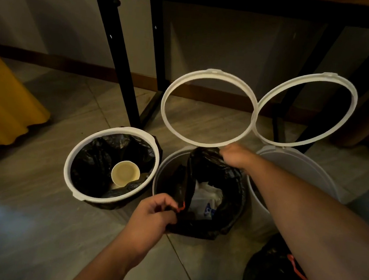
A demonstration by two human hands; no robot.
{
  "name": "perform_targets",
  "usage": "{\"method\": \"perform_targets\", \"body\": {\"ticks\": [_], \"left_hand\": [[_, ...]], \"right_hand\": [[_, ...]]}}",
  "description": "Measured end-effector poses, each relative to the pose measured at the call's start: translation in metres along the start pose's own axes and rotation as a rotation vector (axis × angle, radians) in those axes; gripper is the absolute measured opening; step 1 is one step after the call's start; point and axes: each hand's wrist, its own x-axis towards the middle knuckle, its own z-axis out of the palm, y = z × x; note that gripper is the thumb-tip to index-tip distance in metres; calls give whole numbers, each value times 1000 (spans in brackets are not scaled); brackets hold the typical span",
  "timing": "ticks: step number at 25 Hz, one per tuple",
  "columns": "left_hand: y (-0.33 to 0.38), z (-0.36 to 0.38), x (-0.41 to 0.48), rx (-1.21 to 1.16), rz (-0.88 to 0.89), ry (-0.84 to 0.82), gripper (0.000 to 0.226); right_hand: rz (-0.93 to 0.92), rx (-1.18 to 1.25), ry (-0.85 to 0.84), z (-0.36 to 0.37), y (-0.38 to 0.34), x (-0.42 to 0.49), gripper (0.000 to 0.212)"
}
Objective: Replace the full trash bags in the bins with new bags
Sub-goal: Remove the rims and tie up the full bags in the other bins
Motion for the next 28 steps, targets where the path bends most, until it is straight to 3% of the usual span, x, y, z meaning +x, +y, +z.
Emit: {"method": "perform_targets", "body": {"ticks": [5,9,13,17,22,24,28], "left_hand": [[-5,-8,-9,13,45,19,23],[-7,-14,-12,86,35,44,37],[-4,-19,-15,76,65,204,38],[-2,-22,-16,-62,44,308,32],[-5,-29,-11,-86,48,372,47],[-4,-32,-9,-100,69,390,47],[0,-34,-7,-139,89,371,46]], "right_hand": [[70,111,202,4,4,2,20],[-10,90,253,-4,10,-4,25],[-66,166,245,-20,16,-17,24],[-115,129,127,-30,24,-35,25],[-40,-25,-160,-48,31,-64,47],[3,-110,-293,-51,35,-72,39],[41,-196,-289,-49,42,-84,12]]}}
